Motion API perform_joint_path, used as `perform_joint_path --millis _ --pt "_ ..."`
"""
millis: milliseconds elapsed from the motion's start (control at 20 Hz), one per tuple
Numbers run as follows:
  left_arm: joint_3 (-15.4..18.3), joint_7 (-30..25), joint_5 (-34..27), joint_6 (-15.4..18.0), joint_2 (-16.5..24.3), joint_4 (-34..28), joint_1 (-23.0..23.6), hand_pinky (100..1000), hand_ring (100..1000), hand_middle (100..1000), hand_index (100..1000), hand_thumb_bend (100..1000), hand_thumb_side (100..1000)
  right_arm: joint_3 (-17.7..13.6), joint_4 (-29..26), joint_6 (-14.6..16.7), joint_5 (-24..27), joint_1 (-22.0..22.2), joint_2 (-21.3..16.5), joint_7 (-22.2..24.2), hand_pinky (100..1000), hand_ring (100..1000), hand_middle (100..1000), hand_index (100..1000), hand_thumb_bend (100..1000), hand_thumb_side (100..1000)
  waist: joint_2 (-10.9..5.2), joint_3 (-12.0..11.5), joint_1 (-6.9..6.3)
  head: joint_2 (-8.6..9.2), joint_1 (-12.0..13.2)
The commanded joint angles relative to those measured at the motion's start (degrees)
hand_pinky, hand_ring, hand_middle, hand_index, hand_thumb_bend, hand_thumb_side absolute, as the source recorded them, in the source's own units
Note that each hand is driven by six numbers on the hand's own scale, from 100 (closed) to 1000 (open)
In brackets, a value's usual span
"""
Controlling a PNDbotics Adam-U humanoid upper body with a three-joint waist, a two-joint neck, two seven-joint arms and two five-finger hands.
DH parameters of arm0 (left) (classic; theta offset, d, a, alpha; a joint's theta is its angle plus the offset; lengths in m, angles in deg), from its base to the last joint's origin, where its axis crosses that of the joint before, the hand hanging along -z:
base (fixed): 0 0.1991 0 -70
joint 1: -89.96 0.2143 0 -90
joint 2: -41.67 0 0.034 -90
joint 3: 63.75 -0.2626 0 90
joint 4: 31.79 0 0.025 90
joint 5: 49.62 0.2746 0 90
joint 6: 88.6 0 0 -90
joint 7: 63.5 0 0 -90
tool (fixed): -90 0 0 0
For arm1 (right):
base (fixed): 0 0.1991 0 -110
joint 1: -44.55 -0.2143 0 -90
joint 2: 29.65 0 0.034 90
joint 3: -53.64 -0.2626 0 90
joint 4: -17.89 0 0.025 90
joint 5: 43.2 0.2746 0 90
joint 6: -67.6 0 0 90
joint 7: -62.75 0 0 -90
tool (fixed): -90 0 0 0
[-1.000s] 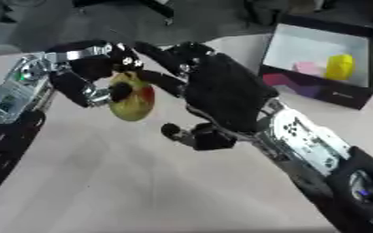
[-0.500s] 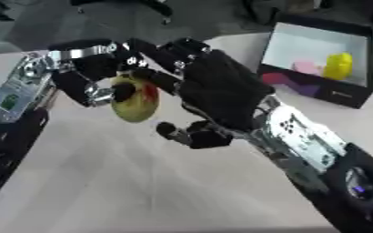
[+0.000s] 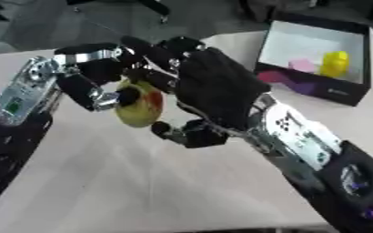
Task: Pick up the objects with one hand, pass them to the other hand, and then place them into the box on the other side of the table.
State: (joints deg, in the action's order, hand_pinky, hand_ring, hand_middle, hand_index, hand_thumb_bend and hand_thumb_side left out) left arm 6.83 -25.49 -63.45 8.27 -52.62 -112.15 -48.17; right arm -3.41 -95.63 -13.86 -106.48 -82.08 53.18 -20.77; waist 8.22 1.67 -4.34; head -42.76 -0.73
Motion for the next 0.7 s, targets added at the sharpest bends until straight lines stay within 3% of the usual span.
perform_joint_path --millis 50,300,500,700 --pt "0.11 0.02 -0.02 -0.38 0.17 -0.80 -1.48 609 449 411 493 100 325 -0.13 -1.07 -0.07 0.44 -1.03 0.03 -0.33 790 804 1000 784 407 335 -0.67 0.06 0.14 0.16 -0.25" --pt "-0.27 0.02 -0.39 -1.00 -0.02 -1.06 -1.56 612 453 416 497 100 347 -0.11 -1.07 -0.18 0.51 -0.93 0.01 -0.17 791 798 1000 670 322 332 -0.69 0.15 0.14 0.16 -0.31" --pt "-0.96 0.02 -1.24 -1.69 -0.06 -1.62 -1.56 639 477 445 528 100 452 -0.15 -1.07 -0.60 1.20 -0.84 0.10 -1.12 772 784 1000 520 100 349 -0.72 0.16 0.20 0.13 -0.32" --pt "-1.71 0.02 -2.29 -1.70 0.11 -2.10 -1.43 656 497 468 555 100 521 -0.07 -1.07 -1.14 2.50 -0.69 0.11 -2.70 761 776 1000 359 100 268 -0.69 0.21 0.27 0.14 -0.36"
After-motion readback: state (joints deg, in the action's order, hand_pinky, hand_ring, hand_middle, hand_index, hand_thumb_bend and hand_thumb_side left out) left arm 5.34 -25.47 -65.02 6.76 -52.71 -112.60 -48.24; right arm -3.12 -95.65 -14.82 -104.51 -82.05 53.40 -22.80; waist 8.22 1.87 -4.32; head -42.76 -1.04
